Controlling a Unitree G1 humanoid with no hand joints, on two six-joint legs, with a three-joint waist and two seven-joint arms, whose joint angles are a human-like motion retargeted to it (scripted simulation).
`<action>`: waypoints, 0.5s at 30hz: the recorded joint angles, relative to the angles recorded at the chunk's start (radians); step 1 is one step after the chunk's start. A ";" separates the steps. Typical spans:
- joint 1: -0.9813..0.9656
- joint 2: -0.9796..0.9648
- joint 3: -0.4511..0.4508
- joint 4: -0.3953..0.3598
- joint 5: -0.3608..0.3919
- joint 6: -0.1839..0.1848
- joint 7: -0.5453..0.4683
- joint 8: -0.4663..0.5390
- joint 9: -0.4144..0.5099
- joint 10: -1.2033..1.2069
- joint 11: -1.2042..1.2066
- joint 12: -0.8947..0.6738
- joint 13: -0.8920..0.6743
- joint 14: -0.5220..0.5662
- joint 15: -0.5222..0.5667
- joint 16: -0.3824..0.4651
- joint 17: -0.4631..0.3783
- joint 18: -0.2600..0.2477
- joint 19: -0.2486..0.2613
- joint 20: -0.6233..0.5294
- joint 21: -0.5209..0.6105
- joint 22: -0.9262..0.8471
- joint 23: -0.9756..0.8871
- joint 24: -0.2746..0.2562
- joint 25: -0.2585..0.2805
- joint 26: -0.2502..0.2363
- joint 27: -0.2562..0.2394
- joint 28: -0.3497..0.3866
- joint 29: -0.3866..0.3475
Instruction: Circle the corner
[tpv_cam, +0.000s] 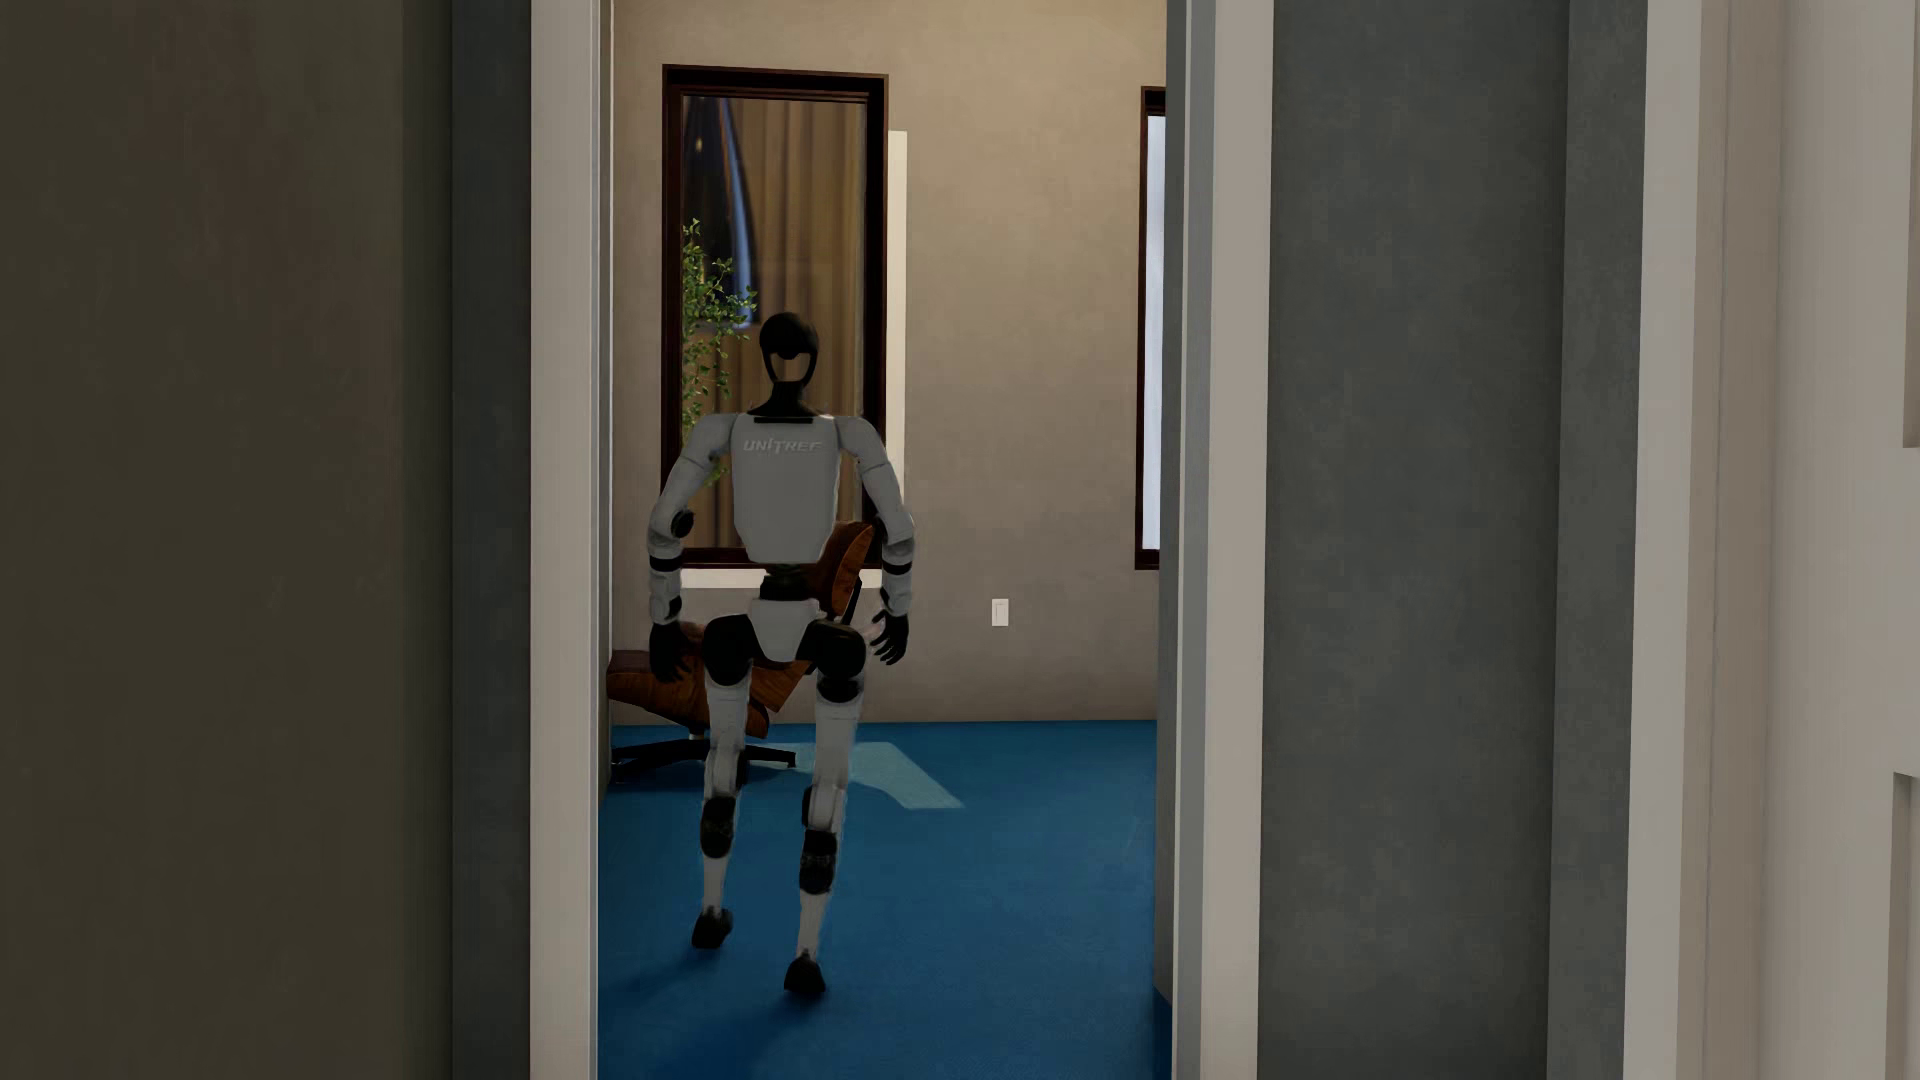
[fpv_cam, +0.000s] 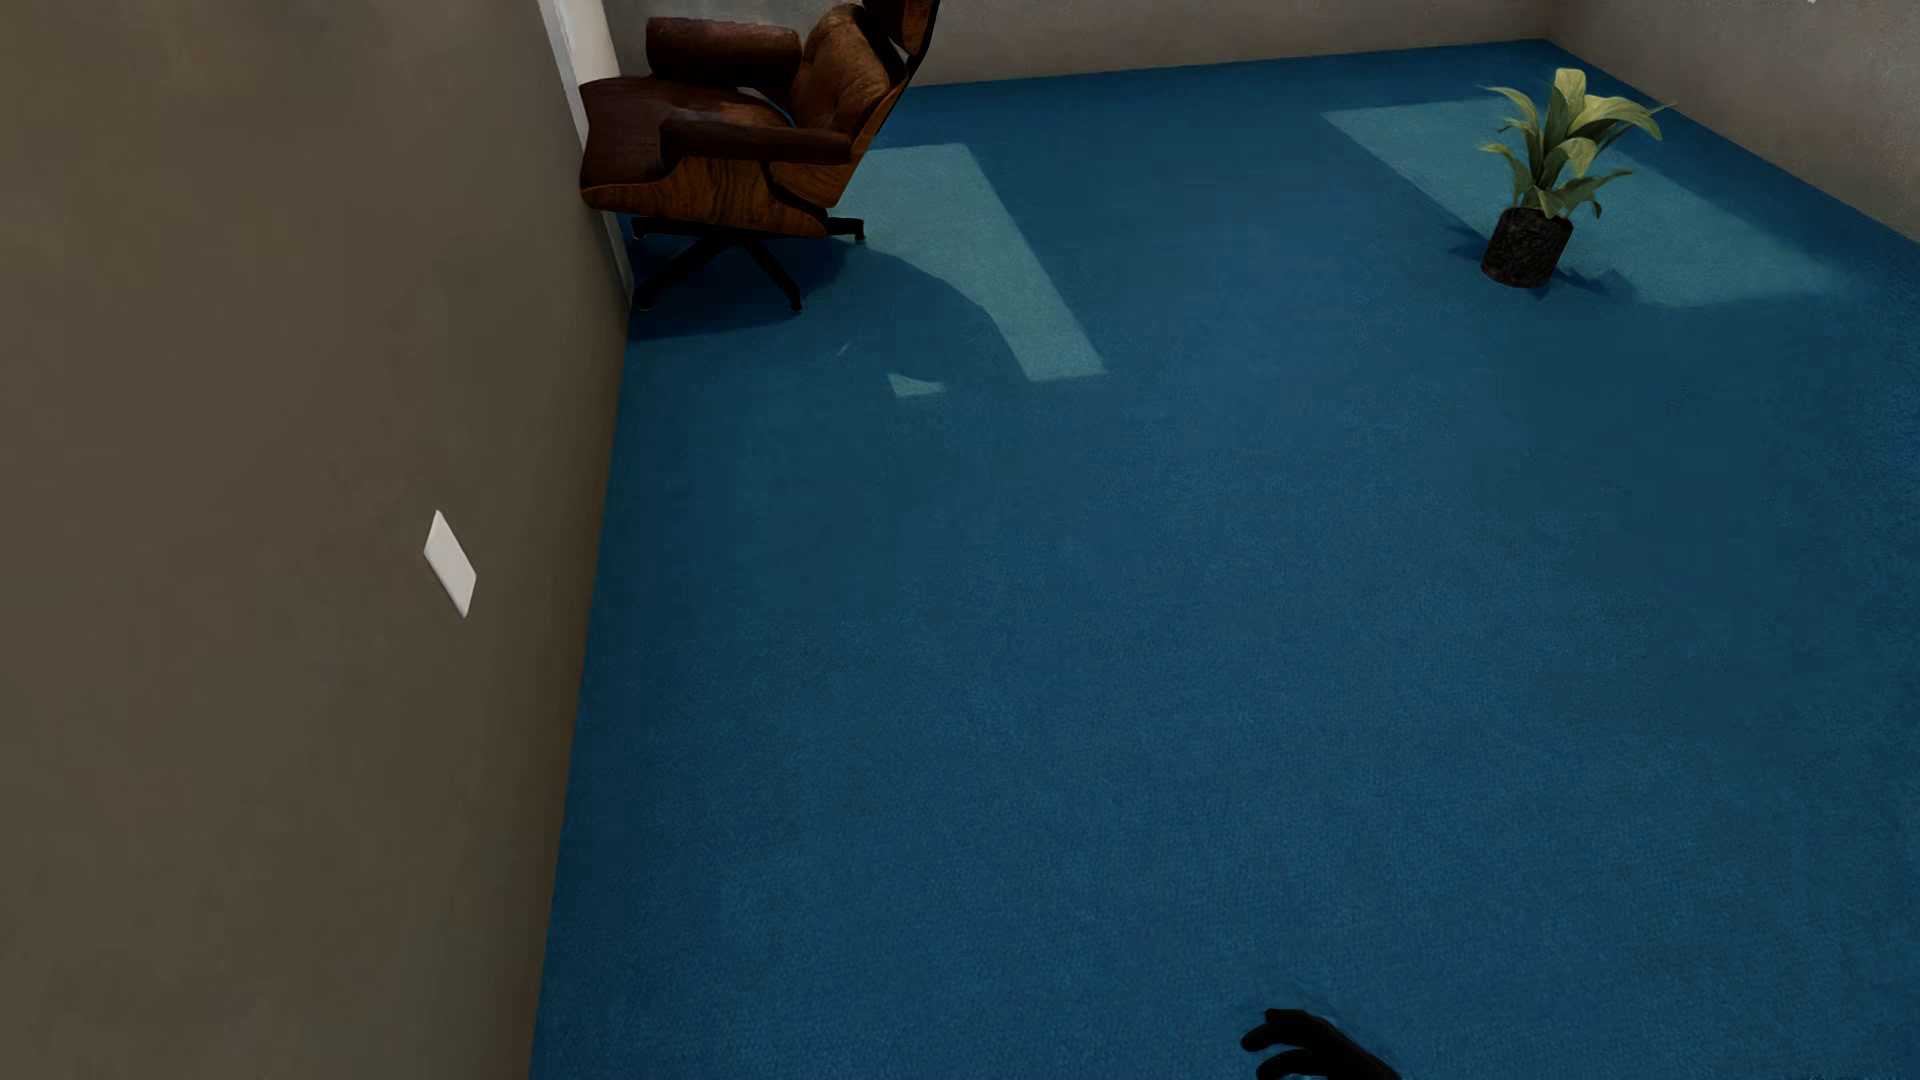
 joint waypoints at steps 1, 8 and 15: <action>0.016 0.018 0.016 -0.002 -0.012 -0.004 0.000 0.000 -0.003 -0.046 0.006 0.013 0.009 -0.054 -0.011 -0.009 0.005 0.000 0.000 0.001 0.014 0.000 0.074 0.000 0.000 0.000 0.000 0.000 0.000; 0.069 -0.053 -0.042 -0.068 -0.095 -0.018 0.000 0.000 -0.056 0.054 0.231 0.082 0.144 0.005 0.356 -0.110 0.016 0.000 0.000 -0.144 0.006 0.120 0.519 0.000 0.000 0.000 0.000 0.000 0.000; 0.312 -0.564 -0.206 -0.056 -0.138 -0.014 0.000 0.000 -0.015 -0.050 0.919 0.074 0.138 -0.098 0.015 -0.029 0.018 0.000 0.000 -0.175 -0.011 0.087 0.357 0.000 0.000 0.000 0.000 0.000 0.000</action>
